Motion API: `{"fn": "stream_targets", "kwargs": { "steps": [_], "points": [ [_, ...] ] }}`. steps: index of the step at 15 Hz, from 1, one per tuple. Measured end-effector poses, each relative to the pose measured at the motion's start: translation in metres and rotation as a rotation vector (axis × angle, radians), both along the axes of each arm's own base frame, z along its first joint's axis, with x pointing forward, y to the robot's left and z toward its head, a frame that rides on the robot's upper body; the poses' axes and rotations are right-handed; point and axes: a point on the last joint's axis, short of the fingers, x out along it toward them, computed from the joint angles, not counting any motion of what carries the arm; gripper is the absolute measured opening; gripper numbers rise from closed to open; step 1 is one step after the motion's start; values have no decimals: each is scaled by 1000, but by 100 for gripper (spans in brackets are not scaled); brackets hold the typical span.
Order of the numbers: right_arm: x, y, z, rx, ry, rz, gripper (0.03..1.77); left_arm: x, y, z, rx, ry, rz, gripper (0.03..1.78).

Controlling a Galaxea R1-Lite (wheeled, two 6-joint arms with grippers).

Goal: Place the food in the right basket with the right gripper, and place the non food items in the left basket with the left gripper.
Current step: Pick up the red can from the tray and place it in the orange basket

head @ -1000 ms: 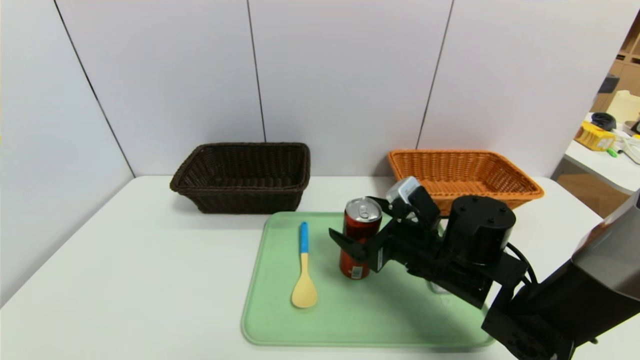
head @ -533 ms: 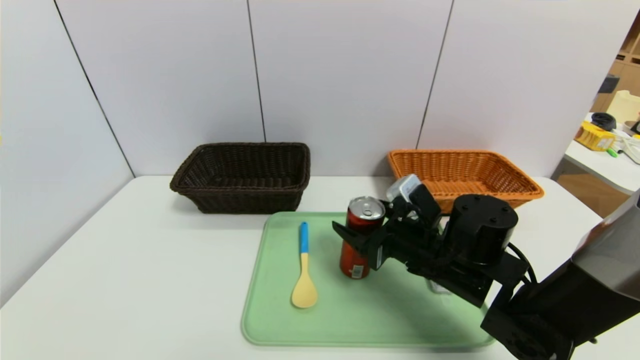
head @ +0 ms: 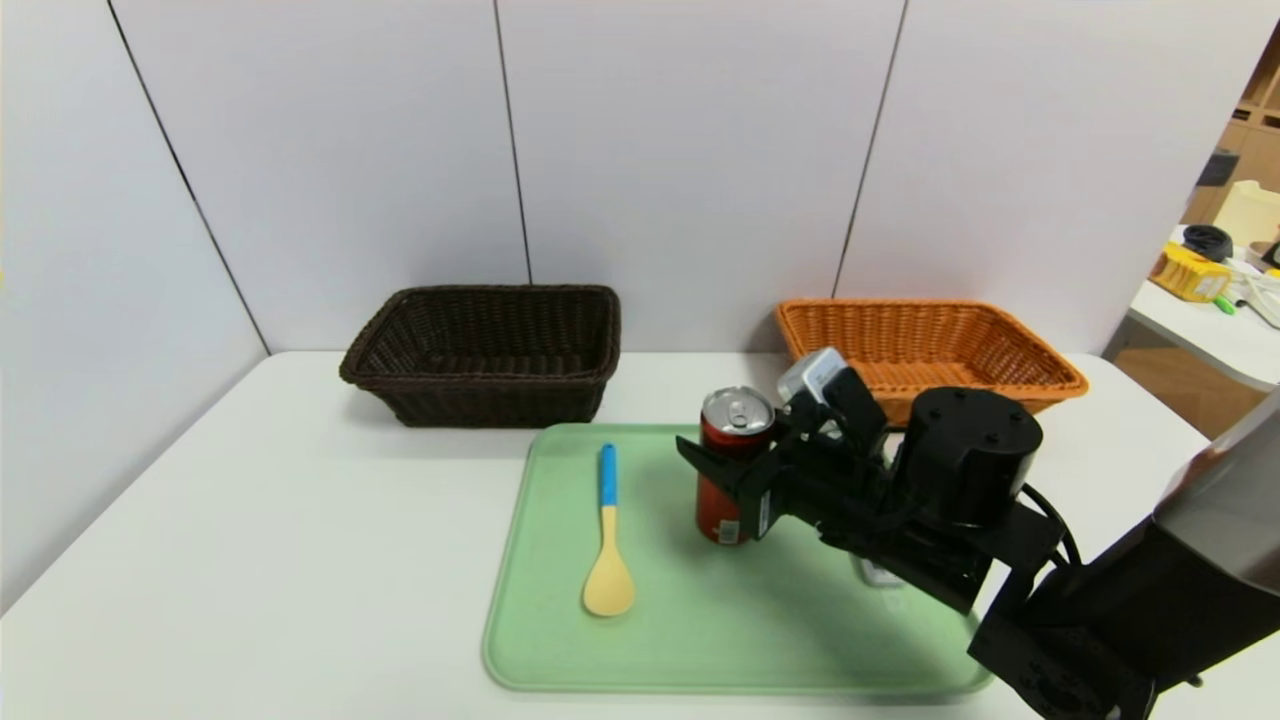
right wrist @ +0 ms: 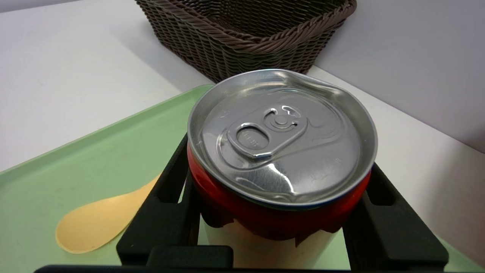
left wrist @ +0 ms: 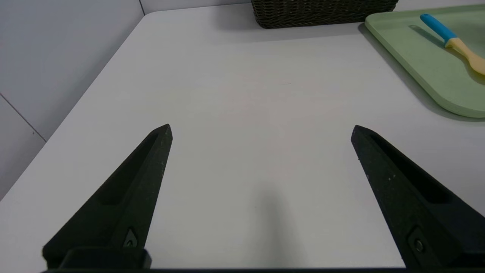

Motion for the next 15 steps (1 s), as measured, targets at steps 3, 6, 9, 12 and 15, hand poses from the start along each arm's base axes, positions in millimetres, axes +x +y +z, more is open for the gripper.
{"fn": "stream_targets", "kwargs": {
  "steps": [3,6,9,12,15],
  "points": [
    [-1,-2,16,24,-19,-2,98,0,0,0,0,0,0,169],
    [5,-10,49,47,-45,-33,98,0,0,0,0,0,0,169],
    [25,-32,87,61,-58,-119,98,0,0,0,0,0,0,169],
    [53,-65,118,85,-79,-241,98,0,0,0,0,0,0,169],
    [82,-97,128,92,-96,-352,98,0,0,0,0,0,0,169]
  ]
}}
